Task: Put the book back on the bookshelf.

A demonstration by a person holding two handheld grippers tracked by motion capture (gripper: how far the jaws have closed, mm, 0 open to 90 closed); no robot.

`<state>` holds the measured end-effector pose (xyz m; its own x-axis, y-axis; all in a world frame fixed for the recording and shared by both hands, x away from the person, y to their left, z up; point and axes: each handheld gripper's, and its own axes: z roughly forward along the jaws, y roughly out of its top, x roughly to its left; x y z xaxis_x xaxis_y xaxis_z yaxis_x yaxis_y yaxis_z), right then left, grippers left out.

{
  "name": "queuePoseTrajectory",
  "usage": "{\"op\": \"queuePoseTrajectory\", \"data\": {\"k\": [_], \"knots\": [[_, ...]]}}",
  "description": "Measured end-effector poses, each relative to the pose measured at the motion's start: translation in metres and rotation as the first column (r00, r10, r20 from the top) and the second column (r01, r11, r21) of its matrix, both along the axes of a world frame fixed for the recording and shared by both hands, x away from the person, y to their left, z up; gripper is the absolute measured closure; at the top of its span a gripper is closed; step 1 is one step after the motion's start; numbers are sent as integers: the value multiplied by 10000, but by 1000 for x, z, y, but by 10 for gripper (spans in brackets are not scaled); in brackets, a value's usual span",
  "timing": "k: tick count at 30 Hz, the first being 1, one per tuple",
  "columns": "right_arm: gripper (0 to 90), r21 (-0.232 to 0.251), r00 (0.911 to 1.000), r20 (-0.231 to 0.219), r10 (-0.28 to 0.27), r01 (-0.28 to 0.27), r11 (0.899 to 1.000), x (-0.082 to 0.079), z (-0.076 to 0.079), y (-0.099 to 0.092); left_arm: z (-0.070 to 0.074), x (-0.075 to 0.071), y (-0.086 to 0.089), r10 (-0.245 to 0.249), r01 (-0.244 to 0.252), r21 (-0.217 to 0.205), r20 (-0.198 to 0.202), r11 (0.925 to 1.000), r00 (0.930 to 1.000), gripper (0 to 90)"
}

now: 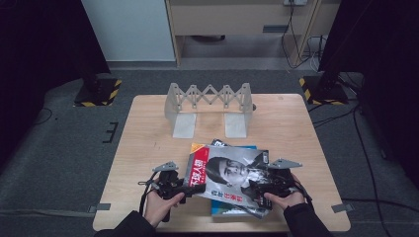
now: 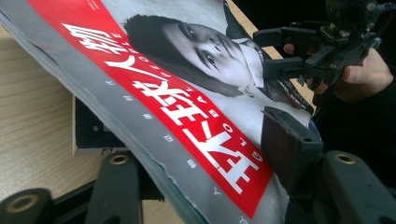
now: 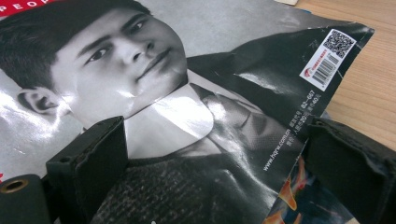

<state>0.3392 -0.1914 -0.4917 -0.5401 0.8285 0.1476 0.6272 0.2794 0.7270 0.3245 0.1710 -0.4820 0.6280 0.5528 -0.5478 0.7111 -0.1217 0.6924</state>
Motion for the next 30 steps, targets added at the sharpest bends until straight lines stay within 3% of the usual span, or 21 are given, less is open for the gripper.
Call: {"op": "queuePoseTrajectory", "data": {"k": [12, 16, 21, 30], "knots": [[78, 446, 9996, -55, -266, 268, 9986, 2, 3, -5, 12, 6, 1, 205, -215, -398, -266, 9990, 9994, 635], [78, 519, 9994, 10, -351, 350, 9980, 4, 4, -9, 17, 9, 1, 262, -274, -334, -367, 9991, 9990, 658], [80, 704, 9967, 164, -789, 776, 9945, 6, 9, -19, 22, 14, 0, 356, -371, -351, -414, 9987, 9985, 688], [80, 487, 9846, 350, -1715, 1697, 9843, 12, 11, -44, 30, 26, 2, 680, -707, -556, -482, 9960, 9965, 736]]}}
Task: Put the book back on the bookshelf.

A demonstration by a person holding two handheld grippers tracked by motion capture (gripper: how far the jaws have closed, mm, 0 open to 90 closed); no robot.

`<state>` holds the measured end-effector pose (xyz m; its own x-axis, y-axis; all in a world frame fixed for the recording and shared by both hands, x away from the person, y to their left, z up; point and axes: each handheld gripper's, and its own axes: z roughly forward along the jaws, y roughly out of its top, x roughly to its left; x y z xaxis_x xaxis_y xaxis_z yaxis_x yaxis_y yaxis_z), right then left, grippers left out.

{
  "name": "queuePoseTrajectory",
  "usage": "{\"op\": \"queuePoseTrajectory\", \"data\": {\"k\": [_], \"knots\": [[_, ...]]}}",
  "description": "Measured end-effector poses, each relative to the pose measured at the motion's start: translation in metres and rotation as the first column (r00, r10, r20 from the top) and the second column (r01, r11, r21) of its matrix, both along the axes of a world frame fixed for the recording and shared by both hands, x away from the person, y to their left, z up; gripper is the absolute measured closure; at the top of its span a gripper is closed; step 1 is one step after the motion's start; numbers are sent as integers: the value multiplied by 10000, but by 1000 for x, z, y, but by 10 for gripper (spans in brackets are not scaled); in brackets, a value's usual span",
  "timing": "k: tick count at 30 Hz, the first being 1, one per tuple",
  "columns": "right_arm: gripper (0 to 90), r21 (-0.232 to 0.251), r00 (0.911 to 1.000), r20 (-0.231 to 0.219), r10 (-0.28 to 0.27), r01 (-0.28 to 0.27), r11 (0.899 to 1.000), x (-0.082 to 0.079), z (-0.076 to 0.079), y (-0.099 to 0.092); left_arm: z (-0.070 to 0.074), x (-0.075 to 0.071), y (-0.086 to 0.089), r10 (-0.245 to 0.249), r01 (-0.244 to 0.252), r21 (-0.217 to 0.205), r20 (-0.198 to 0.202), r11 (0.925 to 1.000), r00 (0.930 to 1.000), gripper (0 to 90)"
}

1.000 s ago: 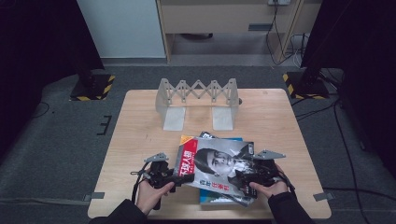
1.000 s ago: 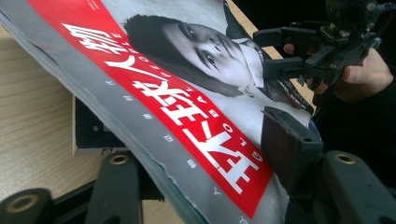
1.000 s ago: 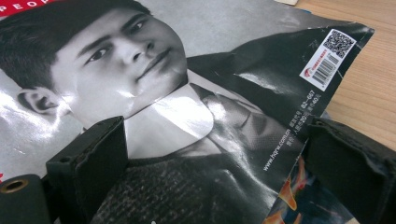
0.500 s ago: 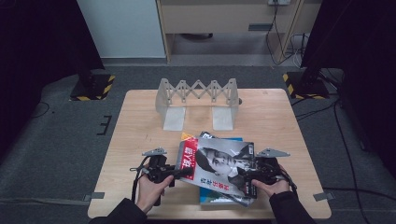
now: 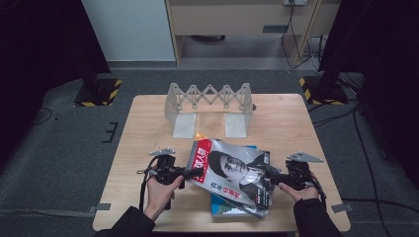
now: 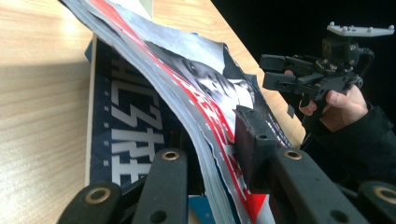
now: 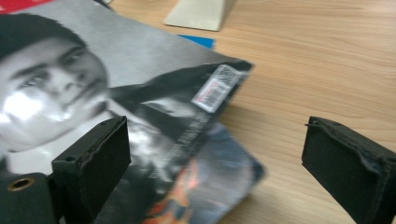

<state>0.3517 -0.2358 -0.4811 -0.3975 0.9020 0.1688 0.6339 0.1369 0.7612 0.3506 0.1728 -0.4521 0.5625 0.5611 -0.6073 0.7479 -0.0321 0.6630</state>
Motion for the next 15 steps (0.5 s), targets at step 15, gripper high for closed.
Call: {"op": "queuePoseTrajectory", "data": {"k": [15], "knots": [[76, -727, 9923, 88, -1233, 1236, 9897, 7, -8, -44, 21, 9, 3, 275, -257, -558, 320, 9981, 9991, 802]]}}
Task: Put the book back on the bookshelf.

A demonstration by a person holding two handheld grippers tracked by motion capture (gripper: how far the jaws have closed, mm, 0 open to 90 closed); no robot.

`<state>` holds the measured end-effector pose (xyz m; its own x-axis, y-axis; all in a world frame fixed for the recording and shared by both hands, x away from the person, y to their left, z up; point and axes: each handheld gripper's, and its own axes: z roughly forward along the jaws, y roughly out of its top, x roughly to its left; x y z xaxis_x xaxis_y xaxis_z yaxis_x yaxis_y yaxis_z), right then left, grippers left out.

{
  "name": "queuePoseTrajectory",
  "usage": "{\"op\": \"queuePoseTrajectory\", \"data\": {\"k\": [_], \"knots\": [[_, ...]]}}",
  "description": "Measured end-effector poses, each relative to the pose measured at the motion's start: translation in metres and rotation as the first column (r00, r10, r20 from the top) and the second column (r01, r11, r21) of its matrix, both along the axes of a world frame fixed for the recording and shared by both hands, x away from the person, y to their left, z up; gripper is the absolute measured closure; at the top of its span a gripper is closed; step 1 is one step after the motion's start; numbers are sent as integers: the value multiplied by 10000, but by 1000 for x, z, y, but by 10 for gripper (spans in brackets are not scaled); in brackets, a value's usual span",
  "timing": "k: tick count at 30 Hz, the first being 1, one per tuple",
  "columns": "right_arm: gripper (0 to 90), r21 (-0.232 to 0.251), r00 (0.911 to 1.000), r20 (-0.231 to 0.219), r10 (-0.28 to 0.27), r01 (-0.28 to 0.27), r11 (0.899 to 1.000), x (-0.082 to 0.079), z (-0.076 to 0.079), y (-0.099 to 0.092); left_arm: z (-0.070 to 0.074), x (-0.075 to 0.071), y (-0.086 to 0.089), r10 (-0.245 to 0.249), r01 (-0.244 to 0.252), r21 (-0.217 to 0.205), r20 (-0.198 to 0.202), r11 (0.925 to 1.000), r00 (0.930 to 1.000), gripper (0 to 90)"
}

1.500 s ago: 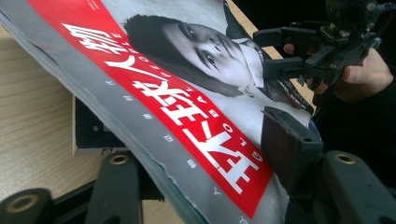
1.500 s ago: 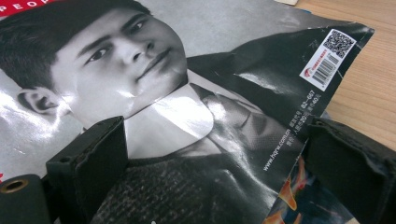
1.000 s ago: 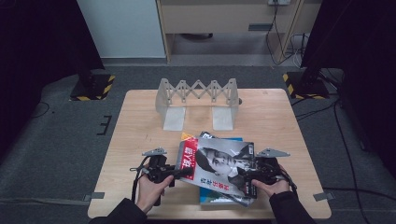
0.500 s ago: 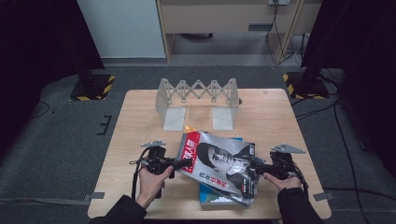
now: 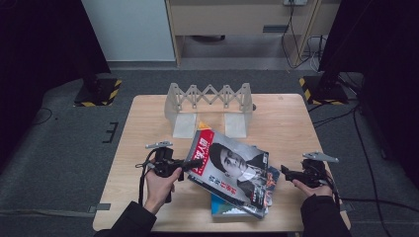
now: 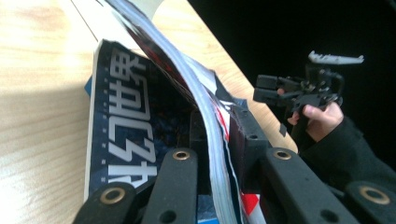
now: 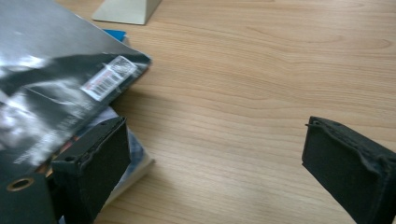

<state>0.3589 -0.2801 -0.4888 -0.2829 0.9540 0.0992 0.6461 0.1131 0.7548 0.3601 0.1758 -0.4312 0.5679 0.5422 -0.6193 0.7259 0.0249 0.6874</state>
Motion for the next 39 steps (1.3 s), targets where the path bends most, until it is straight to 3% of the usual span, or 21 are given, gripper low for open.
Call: {"op": "queuePoseTrajectory", "data": {"k": [9, 19, 27, 34, 39], "knots": [[70, -792, 9999, -160, -28, 15, 9969, 4, -7, -6, 19, 1, 5, 71, -54, -460, 375, 9989, 9993, 847], [70, -904, 9990, -452, -43, 2, 9959, 7, -16, -15, 44, 1, 13, 429, -337, -995, 923, 9945, 9948, 864], [68, -1386, 9979, -635, 113, -200, 9901, 10, -25, -17, 64, 2, 18, 789, -576, -1515, 1385, 9868, 9872, 865], [62, -1552, 9971, -747, 139, -254, 9876, 11, -30, -20, 80, 4, 23, 1077, -774, -1696, 1775, 9825, 9782, 865], [55, -1731, 9961, -852, 233, -378, 9842, 12, -35, -21, 94, 6, 28, 1373, -1095, -1353, 2171, 9847, 9665, 865]]}}
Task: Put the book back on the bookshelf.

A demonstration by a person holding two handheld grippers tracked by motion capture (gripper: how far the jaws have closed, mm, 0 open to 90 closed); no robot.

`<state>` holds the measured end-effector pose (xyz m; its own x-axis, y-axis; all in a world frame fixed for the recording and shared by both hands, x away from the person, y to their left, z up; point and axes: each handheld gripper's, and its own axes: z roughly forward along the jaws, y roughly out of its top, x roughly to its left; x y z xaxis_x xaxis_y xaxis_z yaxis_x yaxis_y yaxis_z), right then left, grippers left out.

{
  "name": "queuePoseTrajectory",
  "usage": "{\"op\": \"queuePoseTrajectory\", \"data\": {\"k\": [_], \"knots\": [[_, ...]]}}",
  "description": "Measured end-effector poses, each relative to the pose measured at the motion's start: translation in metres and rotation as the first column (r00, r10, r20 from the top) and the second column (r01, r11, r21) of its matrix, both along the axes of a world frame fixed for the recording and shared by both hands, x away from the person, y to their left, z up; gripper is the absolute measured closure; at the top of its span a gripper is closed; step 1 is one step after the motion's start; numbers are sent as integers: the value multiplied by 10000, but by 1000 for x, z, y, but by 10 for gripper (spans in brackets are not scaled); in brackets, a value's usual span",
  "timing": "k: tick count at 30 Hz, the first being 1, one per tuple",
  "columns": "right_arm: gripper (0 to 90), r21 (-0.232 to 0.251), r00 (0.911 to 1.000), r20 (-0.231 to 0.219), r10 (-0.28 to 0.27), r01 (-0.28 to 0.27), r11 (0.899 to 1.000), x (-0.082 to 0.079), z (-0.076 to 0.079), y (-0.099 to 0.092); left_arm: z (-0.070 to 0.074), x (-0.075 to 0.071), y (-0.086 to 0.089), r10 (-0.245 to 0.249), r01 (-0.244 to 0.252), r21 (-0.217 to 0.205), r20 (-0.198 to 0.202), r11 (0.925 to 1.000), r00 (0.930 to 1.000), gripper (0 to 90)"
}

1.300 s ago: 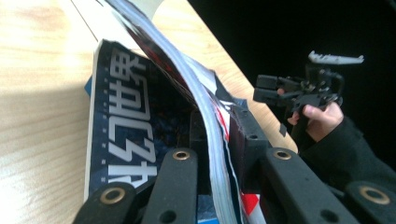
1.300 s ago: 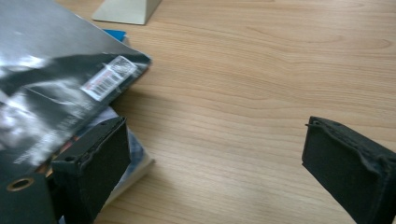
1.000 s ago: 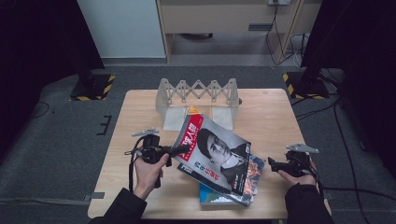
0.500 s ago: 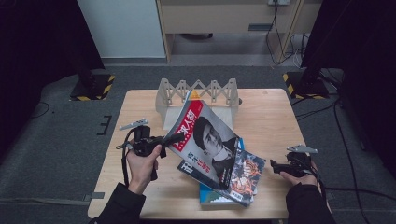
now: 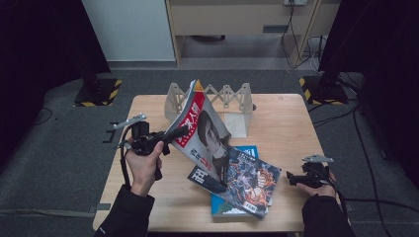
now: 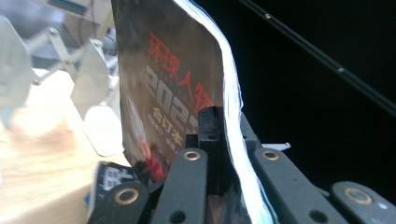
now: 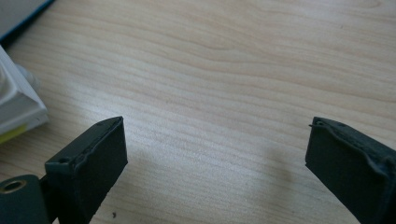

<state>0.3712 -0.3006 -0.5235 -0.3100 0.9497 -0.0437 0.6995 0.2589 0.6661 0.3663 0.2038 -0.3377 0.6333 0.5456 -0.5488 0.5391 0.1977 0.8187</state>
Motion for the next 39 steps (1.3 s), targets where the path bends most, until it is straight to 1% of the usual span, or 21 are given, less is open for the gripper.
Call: {"op": "queuePoseTrajectory", "data": {"k": [1, 4, 6, 9, 14, 17, 19, 24, 28, 32, 34, 39], "knots": [[55, -57, 10000, -81, 39, -39, 10000, 0, -1, 0, 3, 1, 1, 90, -91, 125, 85, 9999, 9999, 865], [53, -142, 9998, -183, 64, -66, 9999, 2, -3, 0, 9, 3, 7, 357, -365, 292, 282, 9989, 9990, 865], [53, -156, 9995, -325, 65, -70, 9999, 2, -5, 1, 13, 4, 12, 498, -508, 272, 362, 9983, 9981, 865], [46, -142, 9995, -303, 63, -67, 9999, 3, -6, 1, 20, 6, 20, 704, -720, 299, 515, 9970, 9962, 865], [46, -95, 9996, -269, 86, -89, 9999, 3, -6, 1, 35, 10, 31, 1114, -1169, 565, 924, 9915, 9895, 865], [46, -84, 9997, -216, 122, -124, 9999, 3, -7, 2, 42, 11, 38, 1348, -1413, 570, 1065, 9883, 9851, 864], [44, 27, 9997, -218, 99, -98, 9999, 3, -7, 3, 46, 12, 43, 1504, -1574, 556, 1128, 9860, 9822, 865], [43, 160, 9997, -232, 109, -106, 9998, 3, -8, 3, 52, 13, 53, 1746, -1853, 760, 1294, 9797, 9761, 864], [39, 215, 9996, -252, 101, -96, 9997, 3, -9, 3, 55, 15, 57, 1950, -2090, 955, 1383, 9732, 9710, 864], [31, 234, 9998, -193, 108, -103, 9997, 4, -10, 3, 57, 20, 61, 2152, -2333, 1256, 1425, 9643, 9661, 864], [30, 323, 9996, -248, 134, -126, 9994, 4, -10, 3, 57, 24, 62, 2271, -2457, 1305, 1421, 9605, 9635, 864], [26, 405, 9997, -199, 132, -124, 9991, 5, -11, 3, 57, 35, 67, 2559, -2740, 1303, 1397, 9529, 9566, 864]]}}
